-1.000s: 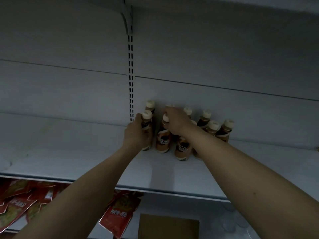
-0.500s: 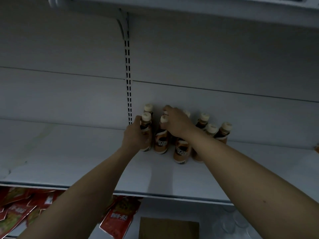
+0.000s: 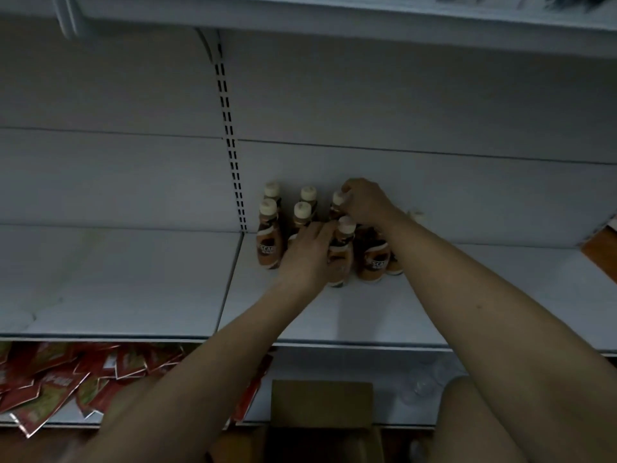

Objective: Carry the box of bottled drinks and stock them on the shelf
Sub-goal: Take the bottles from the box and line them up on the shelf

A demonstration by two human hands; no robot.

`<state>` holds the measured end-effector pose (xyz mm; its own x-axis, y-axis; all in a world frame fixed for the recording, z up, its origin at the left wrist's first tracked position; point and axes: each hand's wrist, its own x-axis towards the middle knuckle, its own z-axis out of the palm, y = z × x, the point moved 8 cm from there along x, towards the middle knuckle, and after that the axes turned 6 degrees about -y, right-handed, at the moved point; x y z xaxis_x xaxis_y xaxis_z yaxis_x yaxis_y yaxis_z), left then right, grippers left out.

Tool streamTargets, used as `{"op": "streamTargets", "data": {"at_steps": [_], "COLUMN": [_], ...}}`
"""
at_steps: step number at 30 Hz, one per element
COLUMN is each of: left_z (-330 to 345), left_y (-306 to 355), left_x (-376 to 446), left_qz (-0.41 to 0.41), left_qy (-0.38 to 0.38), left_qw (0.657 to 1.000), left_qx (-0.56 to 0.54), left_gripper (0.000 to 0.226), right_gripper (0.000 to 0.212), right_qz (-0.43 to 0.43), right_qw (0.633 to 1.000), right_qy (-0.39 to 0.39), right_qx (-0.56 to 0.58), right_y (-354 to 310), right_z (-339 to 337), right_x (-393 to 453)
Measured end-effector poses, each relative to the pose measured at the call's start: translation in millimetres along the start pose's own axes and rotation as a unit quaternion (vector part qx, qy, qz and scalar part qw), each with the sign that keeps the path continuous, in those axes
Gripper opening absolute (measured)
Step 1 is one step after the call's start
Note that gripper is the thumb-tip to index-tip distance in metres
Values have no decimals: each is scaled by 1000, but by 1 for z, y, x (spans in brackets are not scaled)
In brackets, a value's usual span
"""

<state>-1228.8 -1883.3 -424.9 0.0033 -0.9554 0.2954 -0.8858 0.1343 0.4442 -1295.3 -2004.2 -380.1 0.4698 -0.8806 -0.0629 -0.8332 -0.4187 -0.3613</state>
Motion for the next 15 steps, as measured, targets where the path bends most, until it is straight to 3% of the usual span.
{"op": "streamTargets", "data": {"at_steps": [3, 8, 15], "left_z": [10, 14, 17], "left_y": [1, 7, 5], "left_x": [16, 30, 45], "left_qz": [-33, -39, -39], "left_qy": [-59, -60, -56], "left_qw": [998, 996, 995], "left_qx": [-6, -55, -74], "left_gripper": [65, 64, 61], "right_gripper": [40, 46, 31], "right_qz": [-8, -41, -33], "right_qw": [1000, 999, 999], "right_qy": [11, -16, 0], "right_qx": [9, -3, 40], "right_y": [3, 3, 8], "right_z": [0, 5, 3], "right_x": [4, 11, 21]}}
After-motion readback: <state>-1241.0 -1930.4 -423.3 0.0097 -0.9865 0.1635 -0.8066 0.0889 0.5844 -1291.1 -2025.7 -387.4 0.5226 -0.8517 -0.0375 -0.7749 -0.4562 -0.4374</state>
